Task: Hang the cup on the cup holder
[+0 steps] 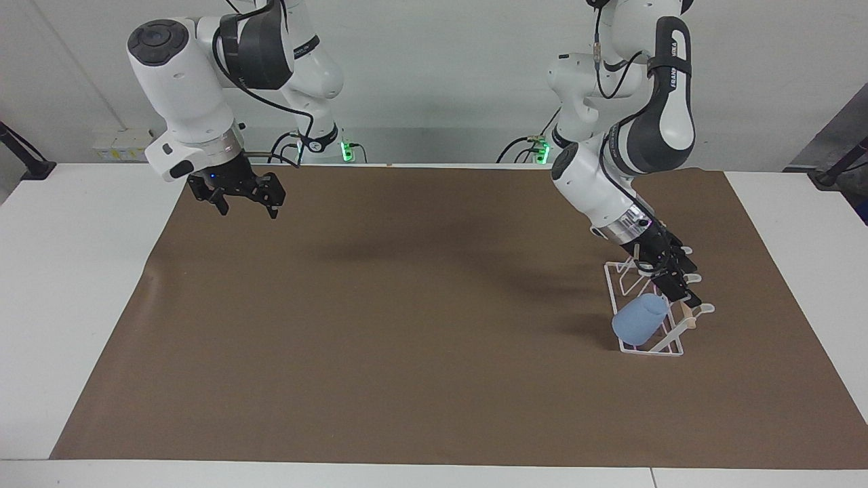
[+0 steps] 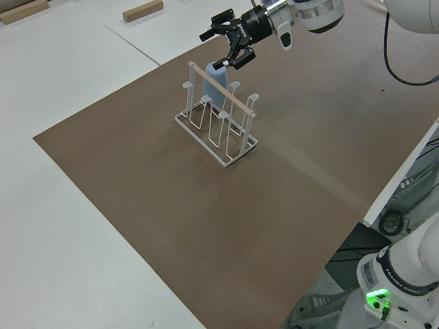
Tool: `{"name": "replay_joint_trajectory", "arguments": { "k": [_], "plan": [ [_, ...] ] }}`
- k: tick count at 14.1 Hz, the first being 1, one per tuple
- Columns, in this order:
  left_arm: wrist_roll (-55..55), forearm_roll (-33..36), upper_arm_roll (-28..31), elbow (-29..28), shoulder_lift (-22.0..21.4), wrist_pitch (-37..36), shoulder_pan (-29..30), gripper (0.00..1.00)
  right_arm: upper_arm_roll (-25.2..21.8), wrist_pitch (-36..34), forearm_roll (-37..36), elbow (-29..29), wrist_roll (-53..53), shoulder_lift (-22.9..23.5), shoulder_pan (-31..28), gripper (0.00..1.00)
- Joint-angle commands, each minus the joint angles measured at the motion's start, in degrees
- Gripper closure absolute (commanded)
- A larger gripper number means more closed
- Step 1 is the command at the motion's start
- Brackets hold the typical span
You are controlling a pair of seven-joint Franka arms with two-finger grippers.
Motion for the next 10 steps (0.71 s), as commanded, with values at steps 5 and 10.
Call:
{"name": "replay_joint_trajectory", "arguments": {
  "k": [5, 10],
  "plan": [
    [0.71, -19.24, -0.05, 4.88, -2.33, -7.96, 0.22, 0.00, -0.07, 0.86, 1.57, -1.29, -1.87, -1.40, -0.53, 0.00],
    [0.44, -40.07, 0.56, 9.82, -6.62, -18.85, 3.54, 0.00, -0.16, 0.86, 1.57, -1.29, -1.87, -1.40, -0.53, 0.00]
  ]
}}
